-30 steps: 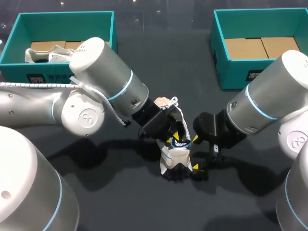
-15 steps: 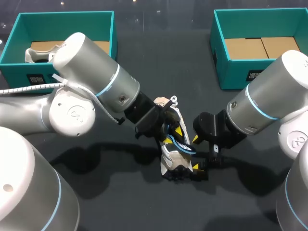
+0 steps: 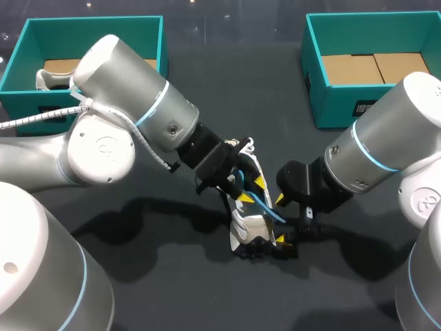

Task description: Take the shoe out of the shoebox, open the shoe tongue, remove and reinsert the insole, then place the shoe into the shoebox

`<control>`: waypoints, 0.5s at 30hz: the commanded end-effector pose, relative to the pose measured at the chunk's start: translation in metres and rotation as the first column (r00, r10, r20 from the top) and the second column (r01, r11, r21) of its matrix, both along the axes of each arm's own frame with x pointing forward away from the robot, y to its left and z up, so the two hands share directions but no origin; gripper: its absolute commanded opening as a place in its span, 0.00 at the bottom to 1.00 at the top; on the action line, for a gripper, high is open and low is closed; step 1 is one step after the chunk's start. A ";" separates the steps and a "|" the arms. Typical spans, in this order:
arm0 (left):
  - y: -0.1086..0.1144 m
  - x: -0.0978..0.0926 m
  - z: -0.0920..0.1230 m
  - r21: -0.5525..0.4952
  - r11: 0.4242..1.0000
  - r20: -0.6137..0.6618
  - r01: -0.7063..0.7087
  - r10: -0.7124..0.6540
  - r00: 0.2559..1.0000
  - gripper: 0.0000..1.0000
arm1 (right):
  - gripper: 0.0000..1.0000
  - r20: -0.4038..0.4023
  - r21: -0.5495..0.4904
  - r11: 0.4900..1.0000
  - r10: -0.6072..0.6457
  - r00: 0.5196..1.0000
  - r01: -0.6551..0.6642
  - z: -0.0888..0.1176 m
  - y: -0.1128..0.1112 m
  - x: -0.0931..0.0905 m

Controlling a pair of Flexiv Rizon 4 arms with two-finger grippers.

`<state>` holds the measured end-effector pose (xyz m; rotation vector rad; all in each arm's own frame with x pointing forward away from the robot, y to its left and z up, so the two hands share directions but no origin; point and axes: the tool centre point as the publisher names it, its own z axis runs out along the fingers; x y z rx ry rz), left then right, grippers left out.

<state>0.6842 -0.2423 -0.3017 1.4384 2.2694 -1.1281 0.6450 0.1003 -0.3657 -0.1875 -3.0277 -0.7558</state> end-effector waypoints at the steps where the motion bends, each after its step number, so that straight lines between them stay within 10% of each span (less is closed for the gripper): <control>1: 0.009 -0.002 -0.001 -0.034 0.999 0.014 -0.019 0.020 1.000 0.29 | 1.00 0.002 0.002 1.000 -0.001 1.000 0.001 0.000 -0.001 -0.001; 15: 0.021 0.001 0.002 0.004 1.000 0.028 -0.030 0.030 0.999 0.33 | 1.00 0.002 0.002 1.000 -0.001 1.000 0.001 0.000 -0.001 -0.001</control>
